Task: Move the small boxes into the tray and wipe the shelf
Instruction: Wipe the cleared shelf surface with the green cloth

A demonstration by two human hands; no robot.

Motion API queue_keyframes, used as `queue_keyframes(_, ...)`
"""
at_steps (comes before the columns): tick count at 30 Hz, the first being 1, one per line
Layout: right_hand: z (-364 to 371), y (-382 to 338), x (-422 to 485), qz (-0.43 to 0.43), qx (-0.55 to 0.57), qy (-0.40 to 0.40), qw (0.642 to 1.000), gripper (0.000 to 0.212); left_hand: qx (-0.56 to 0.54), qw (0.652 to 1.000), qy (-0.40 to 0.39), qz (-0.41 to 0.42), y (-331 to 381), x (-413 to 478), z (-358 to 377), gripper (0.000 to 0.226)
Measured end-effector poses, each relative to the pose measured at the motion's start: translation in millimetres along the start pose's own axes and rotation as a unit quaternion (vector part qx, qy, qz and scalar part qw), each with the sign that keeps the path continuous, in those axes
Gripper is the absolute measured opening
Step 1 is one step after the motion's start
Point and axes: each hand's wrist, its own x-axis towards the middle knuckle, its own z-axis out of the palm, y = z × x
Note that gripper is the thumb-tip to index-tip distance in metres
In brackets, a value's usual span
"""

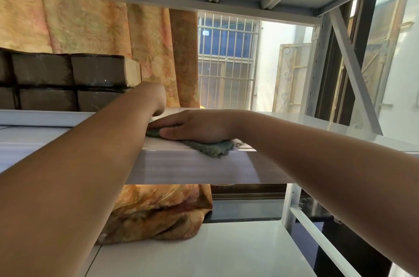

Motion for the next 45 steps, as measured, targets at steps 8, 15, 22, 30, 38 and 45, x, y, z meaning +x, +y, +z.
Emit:
queue_keyframes(8,-4,9,41,0.062,-0.049,-0.013,0.997,0.046,-0.029,0.999,0.015,-0.012,0,-8,-6,0.027)
queue_keyframes(15,-18,19,67,0.188,-0.110,-0.065,0.974,0.055,-0.051,0.999,0.004,-0.010,3,-8,-2,0.030)
queue_keyframes(22,-23,36,72,0.275,-0.096,-0.040,0.956,0.062,-0.111,0.992,0.039,0.049,5,-8,-2,0.009)
queue_keyframes(30,-37,63,33,0.359,-0.072,-0.012,0.931,0.062,-0.170,0.969,0.066,0.166,15,-9,-1,0.029)
queue_keyframes(38,-42,91,-28,0.434,-0.033,0.014,0.900,0.060,-0.217,0.960,0.048,0.173,21,-4,5,0.030)
queue_keyframes(45,-38,103,-72,0.472,-0.029,0.034,0.881,0.057,-0.189,0.960,0.042,0.203,29,-11,5,0.029)
